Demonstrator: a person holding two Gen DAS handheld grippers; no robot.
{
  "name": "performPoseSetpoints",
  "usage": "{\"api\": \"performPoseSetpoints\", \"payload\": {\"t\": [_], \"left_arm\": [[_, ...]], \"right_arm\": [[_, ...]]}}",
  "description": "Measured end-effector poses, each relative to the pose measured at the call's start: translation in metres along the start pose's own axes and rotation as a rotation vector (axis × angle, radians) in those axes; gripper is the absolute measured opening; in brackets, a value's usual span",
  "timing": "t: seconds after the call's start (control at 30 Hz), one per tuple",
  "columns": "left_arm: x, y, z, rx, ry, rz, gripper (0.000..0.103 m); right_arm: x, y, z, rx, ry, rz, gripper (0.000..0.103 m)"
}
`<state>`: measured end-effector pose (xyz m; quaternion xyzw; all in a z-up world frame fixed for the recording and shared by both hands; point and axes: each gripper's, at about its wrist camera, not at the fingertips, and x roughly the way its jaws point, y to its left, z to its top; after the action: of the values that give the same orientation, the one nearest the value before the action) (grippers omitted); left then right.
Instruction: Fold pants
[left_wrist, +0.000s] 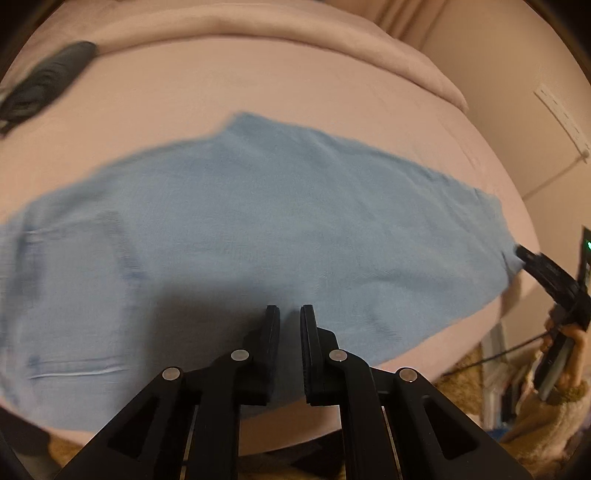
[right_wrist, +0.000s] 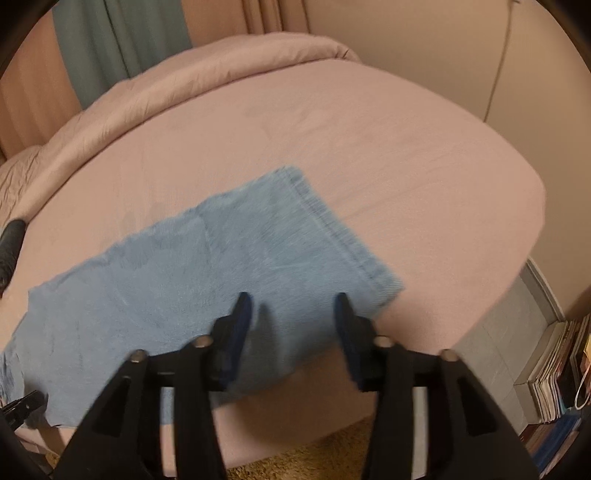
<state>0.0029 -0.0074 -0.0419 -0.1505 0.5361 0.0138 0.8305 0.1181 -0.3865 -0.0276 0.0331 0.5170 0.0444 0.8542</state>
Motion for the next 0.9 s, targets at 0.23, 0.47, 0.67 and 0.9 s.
{"api": "performPoseSetpoints", "payload": {"t": [0.23, 0.47, 0.67, 0.9], "left_arm": [[-0.055, 0.084, 0.003, -0.210, -0.111, 0.141, 0.040], [-0.097, 0.154, 0.009, -0.328, -0.228, 0.304, 0.086], [-0.068, 0.201, 0.020, -0.379, -0.152, 0.248, 0.086], [-0.051, 0.212, 0.010, -0.405, -0.127, 0.170, 0.064]], "right_arm": [[-0.013, 0.010, 0.004, 0.014, 0.022, 0.068, 0.060], [-0.002, 0.172, 0.004, -0.324, 0.119, 0.468, 0.066], [0.029, 0.335, 0.006, -0.622, 0.275, 0.677, 0.067], [0.057, 0.423, -0.009, -0.885, 0.325, 0.601, 0.081]]}}
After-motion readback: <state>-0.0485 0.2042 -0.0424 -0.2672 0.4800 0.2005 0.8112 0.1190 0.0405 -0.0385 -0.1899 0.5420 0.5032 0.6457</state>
